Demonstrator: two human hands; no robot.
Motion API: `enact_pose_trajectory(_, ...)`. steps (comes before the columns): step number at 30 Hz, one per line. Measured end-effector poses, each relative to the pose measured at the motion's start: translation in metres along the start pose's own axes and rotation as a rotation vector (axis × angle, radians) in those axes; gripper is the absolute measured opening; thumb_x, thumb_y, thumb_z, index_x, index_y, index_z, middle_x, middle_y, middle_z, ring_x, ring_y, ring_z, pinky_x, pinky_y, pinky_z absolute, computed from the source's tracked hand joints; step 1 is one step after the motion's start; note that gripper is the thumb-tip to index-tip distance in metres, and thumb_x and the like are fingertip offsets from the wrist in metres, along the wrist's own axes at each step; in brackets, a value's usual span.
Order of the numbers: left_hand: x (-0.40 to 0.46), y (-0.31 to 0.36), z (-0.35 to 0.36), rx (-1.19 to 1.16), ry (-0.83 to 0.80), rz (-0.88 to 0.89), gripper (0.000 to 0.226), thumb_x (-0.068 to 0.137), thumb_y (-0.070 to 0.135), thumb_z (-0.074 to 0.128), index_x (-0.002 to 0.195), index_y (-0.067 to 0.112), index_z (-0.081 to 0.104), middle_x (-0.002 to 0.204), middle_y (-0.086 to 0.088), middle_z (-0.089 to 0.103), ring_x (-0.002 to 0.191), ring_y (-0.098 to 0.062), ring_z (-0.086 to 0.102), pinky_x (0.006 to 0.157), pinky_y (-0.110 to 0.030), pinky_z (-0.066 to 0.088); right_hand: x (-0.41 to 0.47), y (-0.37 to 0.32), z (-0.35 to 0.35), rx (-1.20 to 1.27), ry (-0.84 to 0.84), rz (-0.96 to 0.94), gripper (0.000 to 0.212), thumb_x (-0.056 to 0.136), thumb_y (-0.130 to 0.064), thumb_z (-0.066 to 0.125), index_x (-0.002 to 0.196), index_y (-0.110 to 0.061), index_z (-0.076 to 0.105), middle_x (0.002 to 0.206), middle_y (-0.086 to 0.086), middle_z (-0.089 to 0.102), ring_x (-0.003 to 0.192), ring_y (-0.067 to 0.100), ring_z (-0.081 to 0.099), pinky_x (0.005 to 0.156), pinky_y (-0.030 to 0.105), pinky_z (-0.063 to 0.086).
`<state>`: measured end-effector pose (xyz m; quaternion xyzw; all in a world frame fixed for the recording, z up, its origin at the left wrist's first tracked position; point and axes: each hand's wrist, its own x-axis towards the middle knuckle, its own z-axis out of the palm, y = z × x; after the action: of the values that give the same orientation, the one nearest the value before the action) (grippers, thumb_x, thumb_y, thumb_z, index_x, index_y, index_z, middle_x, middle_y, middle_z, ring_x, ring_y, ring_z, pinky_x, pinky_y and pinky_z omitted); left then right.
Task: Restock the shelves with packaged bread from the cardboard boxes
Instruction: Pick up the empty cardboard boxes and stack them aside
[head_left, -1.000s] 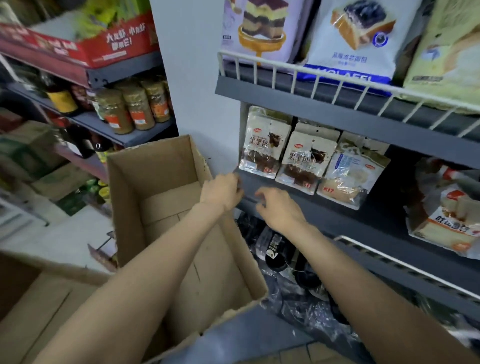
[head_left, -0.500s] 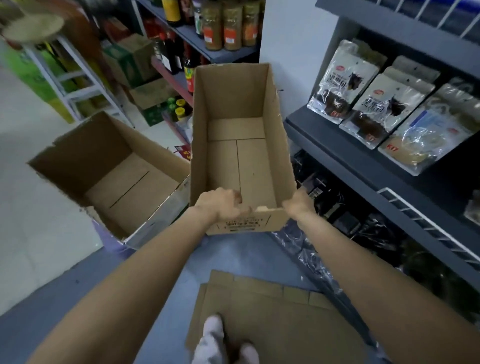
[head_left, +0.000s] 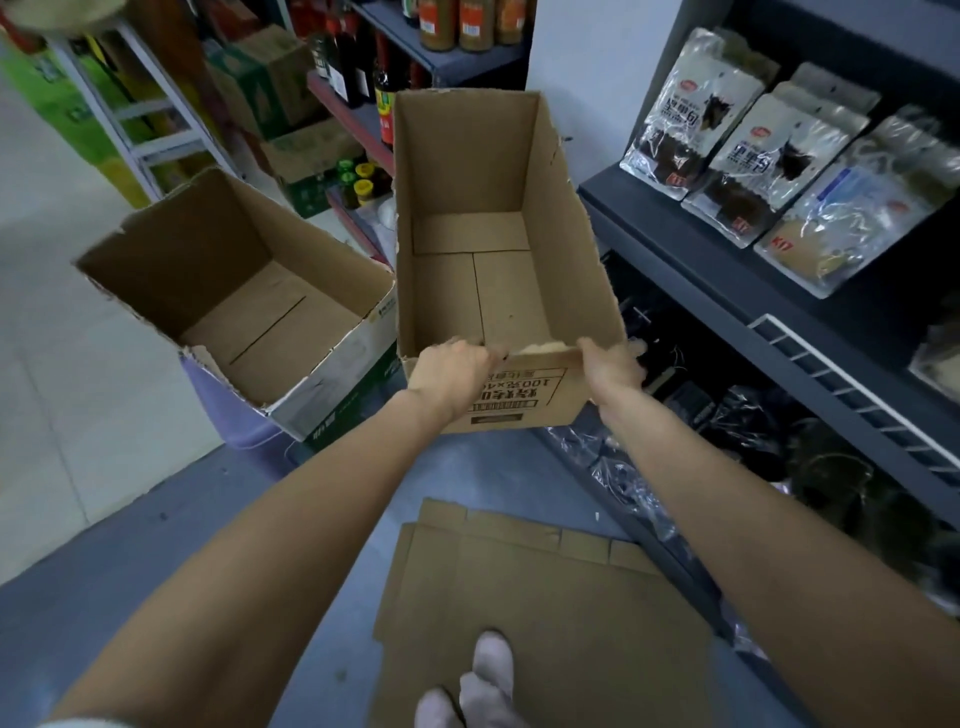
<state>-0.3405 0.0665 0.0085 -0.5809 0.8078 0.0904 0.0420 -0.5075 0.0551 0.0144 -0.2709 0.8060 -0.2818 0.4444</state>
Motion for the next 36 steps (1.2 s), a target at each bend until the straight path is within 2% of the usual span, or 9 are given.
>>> enact_pose_trajectory(2, -0.011, 0.004, -0.006, -0.021, 0.041, 0.026, 0.038, 0.090, 0.000, 0.046, 0.122, 0.022, 0.048, 0.108, -0.007, 0.059, 0.105, -0.028, 0.056, 0.082, -0.039, 0.045, -0.019, 0.008, -0.014, -0.389, 0.199, -0.356, 0.077, 0.094, -0.031, 0.053, 0.150, -0.013, 0.004, 0.149, 0.019, 0.019, 0.132, 0.033, 0.031, 0.099, 0.043, 0.040)
enact_pose_trajectory(3, -0.017, 0.007, -0.009, -0.028, 0.061, 0.038, 0.039, 0.089, 0.000, 0.046, 0.121, 0.022, 0.048, 0.108, -0.007, 0.060, 0.105, -0.028, 0.056, 0.083, -0.039, 0.044, -0.029, 0.011, -0.020, -0.495, 0.238, -0.553, 0.074, 0.094, -0.028, 0.052, 0.151, -0.015, 0.006, 0.151, 0.016, 0.018, 0.135, 0.031, 0.026, 0.104, 0.042, 0.036)
enact_pose_trajectory(6, -0.033, 0.017, -0.023, -0.047, 0.138, 0.054, 0.032, 0.087, 0.001, 0.049, 0.111, 0.022, 0.048, 0.103, -0.005, 0.061, 0.101, -0.027, 0.057, 0.081, -0.036, 0.042, -0.053, 0.013, -0.034, -0.834, 0.067, -0.877, 0.062, 0.091, -0.031, 0.054, 0.145, -0.015, 0.029, 0.146, 0.009, 0.036, 0.137, 0.026, 0.028, 0.118, 0.041, 0.014)
enact_pose_trajectory(8, -0.045, 0.024, -0.034, -0.053, 0.168, 0.067, 0.030, 0.086, 0.001, 0.050, 0.108, 0.022, 0.048, 0.102, -0.004, 0.061, 0.100, -0.027, 0.057, 0.080, -0.034, 0.039, -0.064, 0.008, -0.044, -0.958, 0.060, -0.921, 0.060, 0.085, -0.038, 0.062, 0.135, -0.014, 0.042, 0.134, 0.008, 0.050, 0.130, 0.027, 0.037, 0.117, 0.039, 0.014)
enact_pose_trajectory(12, -0.068, 0.038, -0.054, -0.019, 0.237, 0.107, 0.026, 0.088, 0.004, 0.046, 0.107, 0.022, 0.047, 0.103, -0.002, 0.063, 0.100, -0.026, 0.058, 0.076, -0.033, 0.035, -0.086, -0.002, -0.070, -0.970, 0.153, -1.012, 0.034, 0.083, -0.029, 0.068, 0.108, -0.012, 0.053, 0.109, 0.010, 0.062, 0.106, 0.028, 0.050, 0.097, 0.039, 0.034)
enact_pose_trajectory(18, -0.107, 0.067, -0.098, -0.061, 0.253, 0.041, 0.014, 0.091, 0.012, 0.046, 0.100, 0.022, 0.046, 0.097, -0.003, 0.066, 0.093, -0.025, 0.062, 0.079, -0.036, 0.045, -0.123, -0.009, -0.113, -0.950, 0.150, -1.161, 0.031, 0.086, -0.029, 0.065, 0.110, -0.016, 0.051, 0.108, 0.006, 0.060, 0.105, 0.024, 0.047, 0.093, 0.036, 0.033)
enact_pose_trajectory(24, -0.157, 0.108, -0.142, -0.040, 0.342, -0.020, 0.014, 0.086, 0.013, 0.049, 0.086, 0.022, 0.039, 0.095, -0.001, 0.061, 0.093, -0.023, 0.058, 0.069, -0.030, 0.033, -0.164, -0.012, -0.166, -0.854, 0.088, -1.326, 0.028, 0.085, -0.033, 0.064, 0.107, -0.019, 0.053, 0.103, 0.002, 0.059, 0.102, 0.021, 0.046, 0.095, 0.035, 0.031)
enact_pose_trajectory(33, -0.222, 0.139, -0.185, -0.005, 0.514, -0.120, 0.016, 0.088, 0.014, 0.049, 0.082, 0.023, 0.038, 0.085, 0.006, 0.052, 0.090, -0.022, 0.057, 0.069, -0.030, 0.036, -0.226, -0.021, -0.207, -0.822, 0.170, -1.562, 0.029, 0.086, -0.032, 0.063, 0.110, -0.019, 0.053, 0.103, 0.000, 0.059, 0.100, 0.020, 0.046, 0.090, 0.033, 0.033)
enact_pose_trajectory(36, -0.239, 0.136, -0.195, 0.031, 0.587, -0.155, 0.016, 0.091, 0.015, 0.046, 0.085, 0.025, 0.036, 0.092, 0.001, 0.061, 0.091, -0.023, 0.058, 0.073, -0.032, 0.037, -0.243, -0.030, -0.205, -0.804, 0.209, -1.631, 0.025, 0.087, -0.029, 0.063, 0.108, -0.019, 0.053, 0.100, 0.000, 0.057, 0.098, 0.021, 0.046, 0.088, 0.032, 0.031)
